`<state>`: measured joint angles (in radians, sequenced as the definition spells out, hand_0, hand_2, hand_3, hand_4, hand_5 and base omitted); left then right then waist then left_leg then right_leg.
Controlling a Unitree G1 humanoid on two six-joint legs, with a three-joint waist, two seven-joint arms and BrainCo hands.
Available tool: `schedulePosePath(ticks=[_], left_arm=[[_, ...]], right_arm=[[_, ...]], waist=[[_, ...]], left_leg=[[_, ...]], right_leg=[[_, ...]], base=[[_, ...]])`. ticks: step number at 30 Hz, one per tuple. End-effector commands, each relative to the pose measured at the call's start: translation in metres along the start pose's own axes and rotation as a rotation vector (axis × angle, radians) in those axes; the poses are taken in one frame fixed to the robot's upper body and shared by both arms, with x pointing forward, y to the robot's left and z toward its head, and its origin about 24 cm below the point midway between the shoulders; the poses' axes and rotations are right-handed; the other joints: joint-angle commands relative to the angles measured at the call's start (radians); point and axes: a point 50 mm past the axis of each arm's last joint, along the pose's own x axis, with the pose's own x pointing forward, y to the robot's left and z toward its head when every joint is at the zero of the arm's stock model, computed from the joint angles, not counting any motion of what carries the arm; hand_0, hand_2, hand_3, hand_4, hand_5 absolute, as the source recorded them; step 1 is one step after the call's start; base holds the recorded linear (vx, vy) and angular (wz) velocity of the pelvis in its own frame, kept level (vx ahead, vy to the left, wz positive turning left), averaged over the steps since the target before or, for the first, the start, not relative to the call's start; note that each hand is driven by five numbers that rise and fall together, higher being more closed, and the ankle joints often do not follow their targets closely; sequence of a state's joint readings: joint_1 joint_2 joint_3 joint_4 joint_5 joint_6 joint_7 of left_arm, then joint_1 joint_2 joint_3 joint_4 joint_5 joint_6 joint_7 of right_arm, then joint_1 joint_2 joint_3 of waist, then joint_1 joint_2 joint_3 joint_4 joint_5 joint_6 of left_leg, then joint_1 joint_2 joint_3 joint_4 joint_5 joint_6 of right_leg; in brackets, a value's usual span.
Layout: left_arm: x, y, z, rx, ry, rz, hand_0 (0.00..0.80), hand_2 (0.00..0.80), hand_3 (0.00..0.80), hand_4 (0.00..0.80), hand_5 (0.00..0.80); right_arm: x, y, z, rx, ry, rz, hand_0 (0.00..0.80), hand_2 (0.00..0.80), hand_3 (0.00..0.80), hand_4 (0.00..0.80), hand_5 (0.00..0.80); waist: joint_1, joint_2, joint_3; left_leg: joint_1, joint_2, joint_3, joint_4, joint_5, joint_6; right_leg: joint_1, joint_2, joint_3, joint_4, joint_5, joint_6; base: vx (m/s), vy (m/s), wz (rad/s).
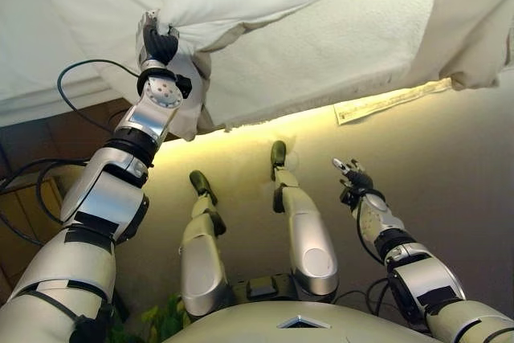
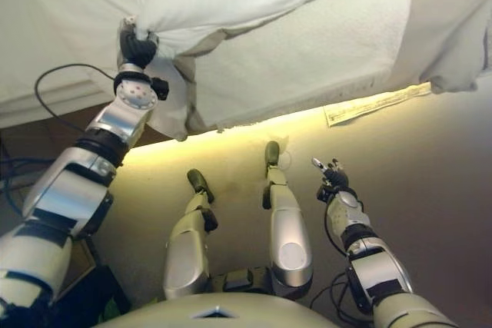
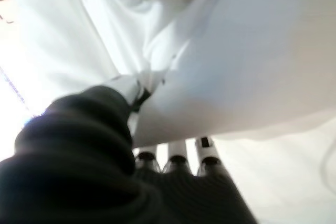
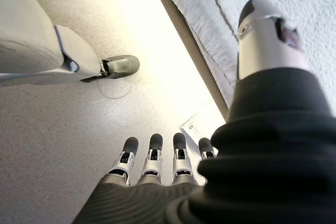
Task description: Make the bed neatly
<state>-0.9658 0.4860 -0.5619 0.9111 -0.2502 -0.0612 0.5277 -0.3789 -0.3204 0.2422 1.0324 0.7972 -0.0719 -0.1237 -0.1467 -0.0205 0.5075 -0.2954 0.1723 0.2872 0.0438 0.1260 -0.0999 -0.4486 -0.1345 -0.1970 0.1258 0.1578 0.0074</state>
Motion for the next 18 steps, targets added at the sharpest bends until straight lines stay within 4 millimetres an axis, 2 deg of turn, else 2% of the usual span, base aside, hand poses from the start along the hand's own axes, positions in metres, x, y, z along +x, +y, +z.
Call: schedulePosePath(ticks=[1, 8, 11, 18], left_arm=[[0.009, 0.027, 0.021, -0.063, -0.117, 0.066, 0.8, 0.8, 0.8, 0.8, 0.8], [0.001, 0.034, -0.005, -0.063, -0.052, 0.057, 0.8, 0.8, 0.8, 0.8, 0.8], [-0.009, 0.035, -0.026, -0.059, -0.008, 0.05, 0.8, 0.8, 0.8, 0.8, 0.8], [-0.027, 0.039, -0.057, -0.08, 0.065, 0.057, 0.8, 0.8, 0.8, 0.8, 0.8]], right_arm=[[-0.003, -0.026, -0.001, 0.027, -0.002, -0.085, 0.0, 0.0, 0.0, 0.0, 0.0], [-0.008, -0.037, -0.017, 0.019, 0.035, -0.113, 0.0, 0.0, 0.0, 0.0, 0.0], [-0.011, -0.044, -0.025, 0.006, 0.05, -0.13, 0.0, 0.0, 0.0, 0.0, 0.0], [-0.015, -0.055, -0.031, -0.021, 0.064, -0.147, 0.0, 0.0, 0.0, 0.0, 0.0]], waist=[[0.046, 0.023, -0.031], [0.086, 0.03, -0.066], [0.107, 0.038, -0.087], [0.145, 0.05, -0.128]], left_leg=[[-0.049, 0.04, -0.025, 0.099, -0.032, -0.01], [-0.007, 0.025, -0.055, 0.086, -0.026, -0.003], [0.025, 0.017, -0.071, 0.07, -0.022, -0.002], [0.078, 0.005, -0.102, 0.041, -0.018, -0.001]], right_leg=[[0.008, -0.069, -0.03, 0.14, -0.124, 0.092], [0.087, -0.09, -0.061, 0.118, -0.125, 0.101], [0.141, -0.098, -0.077, 0.098, -0.125, 0.105], [0.228, -0.108, -0.104, 0.062, -0.129, 0.108]], base=[[0.02, 0.021, 0.27], [0.033, 0.019, 0.18], [0.051, 0.036, 0.17], [0.059, 0.037, 0.16]])
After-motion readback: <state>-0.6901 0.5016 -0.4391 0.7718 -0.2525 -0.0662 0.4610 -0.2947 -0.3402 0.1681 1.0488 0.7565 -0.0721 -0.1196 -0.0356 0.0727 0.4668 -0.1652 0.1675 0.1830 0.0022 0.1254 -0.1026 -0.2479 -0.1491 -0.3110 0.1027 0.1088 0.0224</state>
